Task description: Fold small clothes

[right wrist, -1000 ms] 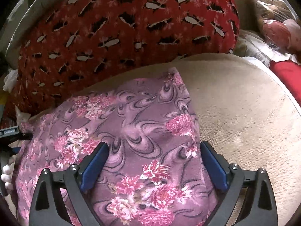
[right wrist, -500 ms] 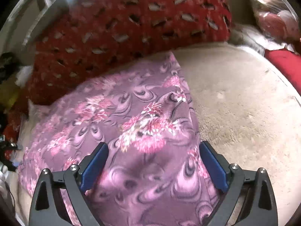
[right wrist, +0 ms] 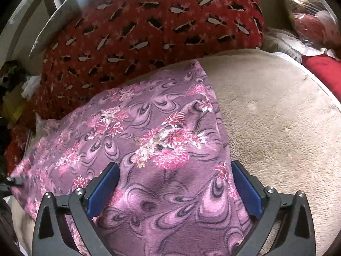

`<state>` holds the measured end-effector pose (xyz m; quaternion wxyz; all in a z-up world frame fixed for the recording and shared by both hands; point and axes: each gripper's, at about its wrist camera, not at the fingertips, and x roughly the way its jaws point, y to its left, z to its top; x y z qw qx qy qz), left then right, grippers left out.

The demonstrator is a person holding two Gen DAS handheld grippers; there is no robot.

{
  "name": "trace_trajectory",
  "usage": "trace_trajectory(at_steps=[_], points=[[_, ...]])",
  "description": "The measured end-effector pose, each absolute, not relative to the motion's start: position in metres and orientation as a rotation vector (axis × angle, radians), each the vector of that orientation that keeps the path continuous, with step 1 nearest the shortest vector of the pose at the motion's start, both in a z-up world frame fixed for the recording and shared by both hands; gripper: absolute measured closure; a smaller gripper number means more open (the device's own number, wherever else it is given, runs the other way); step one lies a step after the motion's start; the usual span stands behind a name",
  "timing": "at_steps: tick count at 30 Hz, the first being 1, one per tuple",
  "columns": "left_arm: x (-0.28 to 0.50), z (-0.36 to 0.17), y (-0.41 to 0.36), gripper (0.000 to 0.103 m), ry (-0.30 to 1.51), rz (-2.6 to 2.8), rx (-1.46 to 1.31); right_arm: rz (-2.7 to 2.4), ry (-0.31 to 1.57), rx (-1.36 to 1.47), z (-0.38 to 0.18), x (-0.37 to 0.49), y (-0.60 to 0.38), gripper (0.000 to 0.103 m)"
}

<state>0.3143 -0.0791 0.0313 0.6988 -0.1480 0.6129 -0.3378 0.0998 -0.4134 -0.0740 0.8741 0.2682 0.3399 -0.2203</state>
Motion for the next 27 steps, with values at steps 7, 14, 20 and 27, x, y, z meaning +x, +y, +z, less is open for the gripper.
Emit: trace_trajectory(at_steps=[7, 14, 20, 27], points=[[0.34, -0.009, -0.1, 0.073, 1.481, -0.722, -0.352, -0.455, 0.703, 0.567, -0.074, 0.099, -0.414, 0.0], [0.352, -0.021, -0.094, 0.048, 1.567, -0.766, -0.557, -0.45, 0.697, 0.572, -0.075, 0.098, -0.415, 0.0], [0.345, -0.011, -0.082, 0.044, 1.519, -0.719, -0.439, -0.445, 0.691, 0.578, -0.075, 0.098, -0.416, 0.0], [0.357, -0.033, -0.063, 0.04, 1.563, -0.667, -0.566, -0.446, 0.69, 0.579, -0.075, 0.098, -0.416, 0.0]])
